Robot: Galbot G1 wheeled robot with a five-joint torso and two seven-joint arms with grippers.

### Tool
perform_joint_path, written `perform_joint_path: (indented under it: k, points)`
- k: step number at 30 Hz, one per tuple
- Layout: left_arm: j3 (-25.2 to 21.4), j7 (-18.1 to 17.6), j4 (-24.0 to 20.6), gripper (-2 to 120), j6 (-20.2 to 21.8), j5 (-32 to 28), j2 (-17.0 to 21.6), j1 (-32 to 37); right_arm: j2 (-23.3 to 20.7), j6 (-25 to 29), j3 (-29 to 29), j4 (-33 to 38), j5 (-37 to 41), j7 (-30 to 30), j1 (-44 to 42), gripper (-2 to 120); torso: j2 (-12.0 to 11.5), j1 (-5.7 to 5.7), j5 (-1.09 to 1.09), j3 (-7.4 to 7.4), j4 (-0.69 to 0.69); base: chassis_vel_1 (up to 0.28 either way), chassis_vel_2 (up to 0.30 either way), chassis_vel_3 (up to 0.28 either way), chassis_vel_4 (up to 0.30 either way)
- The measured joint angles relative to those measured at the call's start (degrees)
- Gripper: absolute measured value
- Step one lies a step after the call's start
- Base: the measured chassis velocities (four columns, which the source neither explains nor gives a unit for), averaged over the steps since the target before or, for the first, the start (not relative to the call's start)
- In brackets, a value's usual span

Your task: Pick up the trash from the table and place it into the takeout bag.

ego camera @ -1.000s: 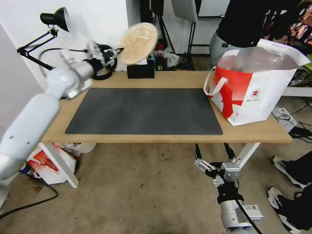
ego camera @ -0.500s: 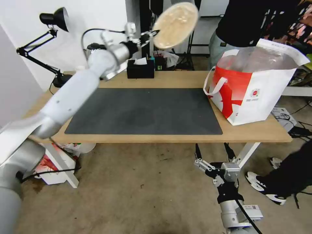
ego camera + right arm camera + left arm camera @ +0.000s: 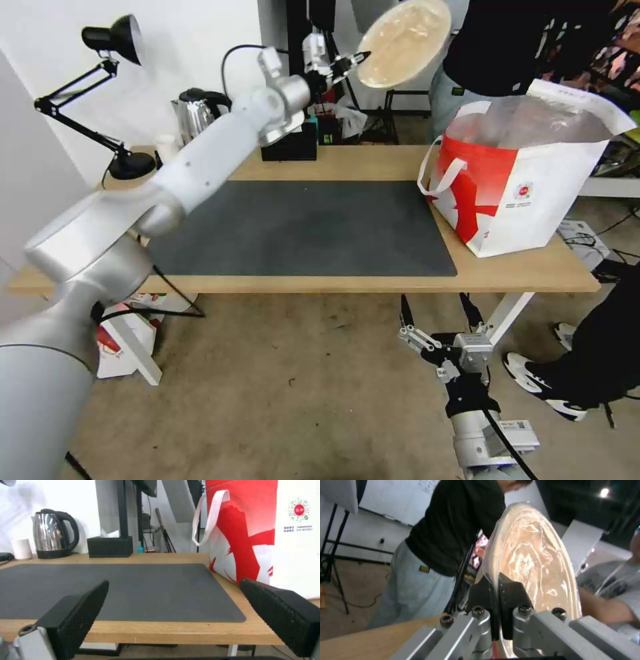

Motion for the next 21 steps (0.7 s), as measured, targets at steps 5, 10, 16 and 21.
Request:
perform_joint_path:
  k: [5, 10, 16, 21]
  points:
    - [2.52, 0.32, 1.21, 0, -0.02, -1.8, -2.56, -2.25, 0.0, 0.0, 0.0, 0.0, 0.0, 0.0, 0.0, 100, 0.0, 0.0, -0.02, -0.01, 0.03, 0.0, 0.0, 0.0, 0.0]
    - [3.23, 0.4, 2.28, 0, -0.05, -2.6, -4.9, -3.97, 0.0, 0.0, 0.0, 0.0, 0.0, 0.0, 0.0, 100, 0.0, 0.0, -0.01, -0.01, 0.01, 0.0, 0.0, 0.0, 0.0]
    - [3.66, 0.96, 5.93, 0, -0.04, -3.04, -9.72, -6.47, 0.0, 0.0, 0.0, 0.0, 0.0, 0.0, 0.0, 100, 0.0, -0.01, 0.0, -0.01, 0.01, 0.0, 0.0, 0.0, 0.0]
    - [3.65, 1.34, 9.26, 0, 0.03, -2.42, -13.81, -7.23, 0.0, 0.0, 0.0, 0.0, 0.0, 0.0, 0.0, 100, 0.0, -0.01, 0.0, 0.0, 0.0, 0.0, 0.0, 0.0, 0.0]
